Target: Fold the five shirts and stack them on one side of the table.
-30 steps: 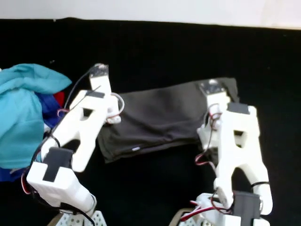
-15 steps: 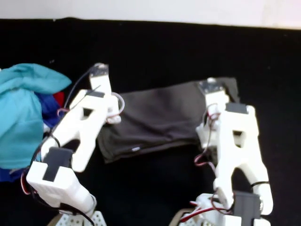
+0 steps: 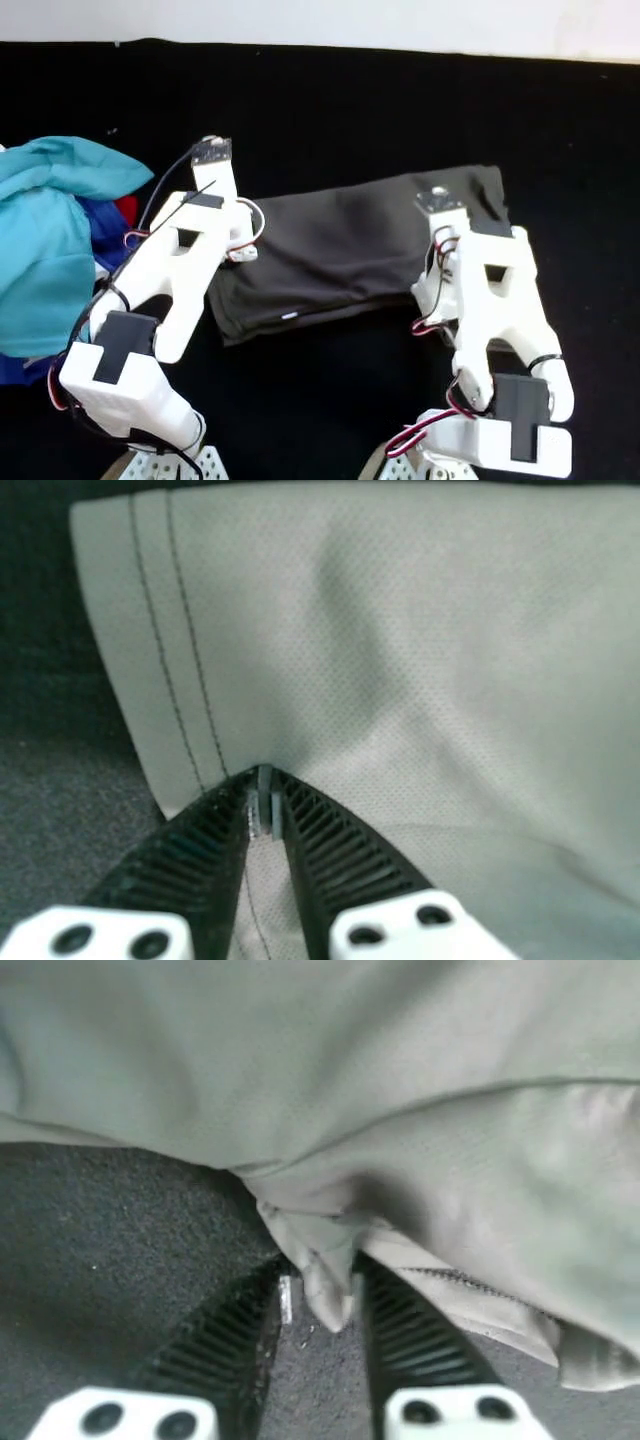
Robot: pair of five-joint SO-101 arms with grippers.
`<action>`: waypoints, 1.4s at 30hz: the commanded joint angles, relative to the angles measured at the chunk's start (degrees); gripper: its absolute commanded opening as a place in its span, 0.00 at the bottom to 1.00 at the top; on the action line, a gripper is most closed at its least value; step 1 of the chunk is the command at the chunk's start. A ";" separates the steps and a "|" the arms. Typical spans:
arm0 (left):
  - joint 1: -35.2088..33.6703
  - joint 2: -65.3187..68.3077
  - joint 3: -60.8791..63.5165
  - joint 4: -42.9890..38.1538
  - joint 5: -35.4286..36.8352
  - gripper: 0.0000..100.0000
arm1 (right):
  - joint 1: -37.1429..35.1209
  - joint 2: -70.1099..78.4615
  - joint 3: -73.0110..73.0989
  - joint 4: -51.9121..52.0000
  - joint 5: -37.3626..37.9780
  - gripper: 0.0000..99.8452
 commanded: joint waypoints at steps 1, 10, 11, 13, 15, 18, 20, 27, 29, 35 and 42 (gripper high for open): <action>0.66 0.40 -1.36 -0.09 0.44 0.01 | -0.40 -3.47 0.31 0.75 -0.53 0.00; 0.66 0.40 -1.36 -0.09 0.44 0.01 | -0.66 -14.29 0.57 11.82 -0.44 0.09; 0.66 0.40 -1.36 -0.09 0.44 0.01 | -0.66 -13.76 0.57 12.44 -0.44 0.13; 0.66 0.40 -1.36 -0.09 0.44 0.01 | -0.66 -13.05 0.57 12.70 -0.35 0.21; 0.66 0.40 -1.36 -0.09 0.44 0.01 | -0.66 -13.14 0.13 12.70 -0.35 0.23; 0.66 0.40 -1.36 -0.09 0.44 0.01 | -0.48 -14.29 -2.24 14.46 -0.35 0.20; 0.66 0.40 -1.36 -0.09 0.44 0.01 | -0.04 -16.31 -5.14 15.34 -0.35 0.19; 0.57 0.40 -1.36 -0.09 0.44 0.01 | 11.30 -12.09 -3.56 -1.54 -0.44 0.05; 0.57 0.40 -1.36 -0.09 0.44 0.01 | 13.32 -6.02 -3.12 -6.73 -0.44 0.01; 0.57 0.40 -1.36 -0.09 0.35 0.01 | 15.43 14.99 -10.86 -8.48 -0.44 0.06; 0.57 -0.31 -2.68 5.45 0.35 0.01 | 21.05 21.93 -30.55 -0.57 -0.44 0.06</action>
